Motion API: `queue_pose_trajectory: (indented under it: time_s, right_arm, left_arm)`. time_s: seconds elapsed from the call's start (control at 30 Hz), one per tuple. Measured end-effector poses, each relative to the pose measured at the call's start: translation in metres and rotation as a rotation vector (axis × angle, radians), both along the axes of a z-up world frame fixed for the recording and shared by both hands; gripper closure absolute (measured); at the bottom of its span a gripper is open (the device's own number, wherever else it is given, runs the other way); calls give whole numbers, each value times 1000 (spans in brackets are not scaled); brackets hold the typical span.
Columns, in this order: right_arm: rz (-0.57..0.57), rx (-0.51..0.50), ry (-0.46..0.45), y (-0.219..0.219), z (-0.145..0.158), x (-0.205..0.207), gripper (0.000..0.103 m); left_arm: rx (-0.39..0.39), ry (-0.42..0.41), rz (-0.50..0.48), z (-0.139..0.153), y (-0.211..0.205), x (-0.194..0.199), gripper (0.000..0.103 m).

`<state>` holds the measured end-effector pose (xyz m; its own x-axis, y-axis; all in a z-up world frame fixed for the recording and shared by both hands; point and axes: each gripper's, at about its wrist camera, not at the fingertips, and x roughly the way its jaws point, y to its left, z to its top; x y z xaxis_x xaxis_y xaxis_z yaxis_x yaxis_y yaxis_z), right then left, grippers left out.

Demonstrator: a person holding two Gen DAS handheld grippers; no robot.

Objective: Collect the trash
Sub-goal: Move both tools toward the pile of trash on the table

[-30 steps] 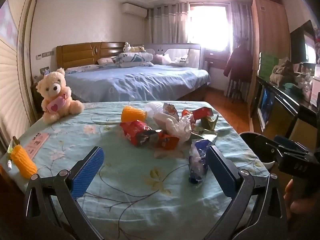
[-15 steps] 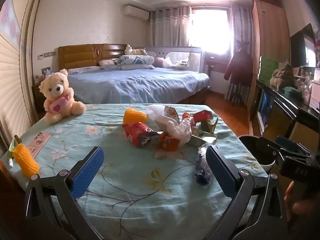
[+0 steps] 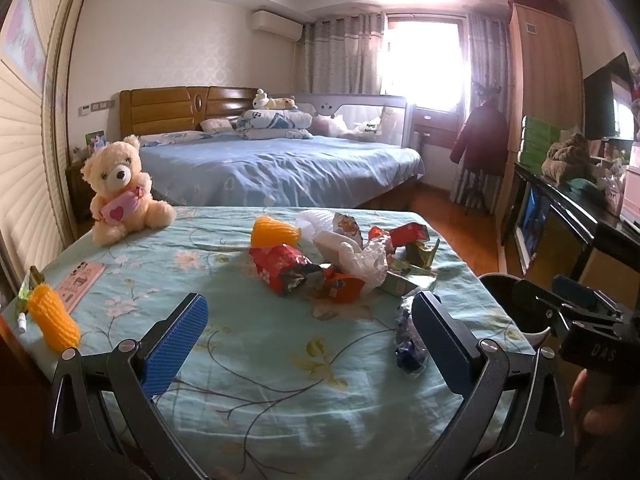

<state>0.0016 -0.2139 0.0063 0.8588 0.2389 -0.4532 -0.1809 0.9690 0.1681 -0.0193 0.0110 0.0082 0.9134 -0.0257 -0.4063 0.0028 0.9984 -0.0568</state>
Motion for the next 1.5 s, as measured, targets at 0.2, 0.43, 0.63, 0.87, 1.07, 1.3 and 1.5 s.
queue_pose_trajectory:
  time_s: [0.2,0.43,0.63,0.87,1.07,1.3,1.5]
  right_arm:
    - [2,4,0,1,-2,0,0]
    - [5,0,6,4,-4,0,0]
    - [15,0,9,7,-6,0,0]
    - [20,5,15,8,-6,1,0]
    - [23,4,22,9,-7,2,0]
    - [28,4,29,11,-9,2,0]
    - [38,10,54,13,-15,7,0]
  left_arm:
    - [0,-1,-2,-1,0,0,0]
    - [1,-1,-1,-1,2,0,0]
    - [-1,0,0,-2,3,0,0]
    - [-4,1,0,-2,4,1,0]
    - [-3,2,0,-2,5,0,0]
    - [-4,4,1,-4,6,1,0]
    - [-3,14,2,-13,9,1,0]
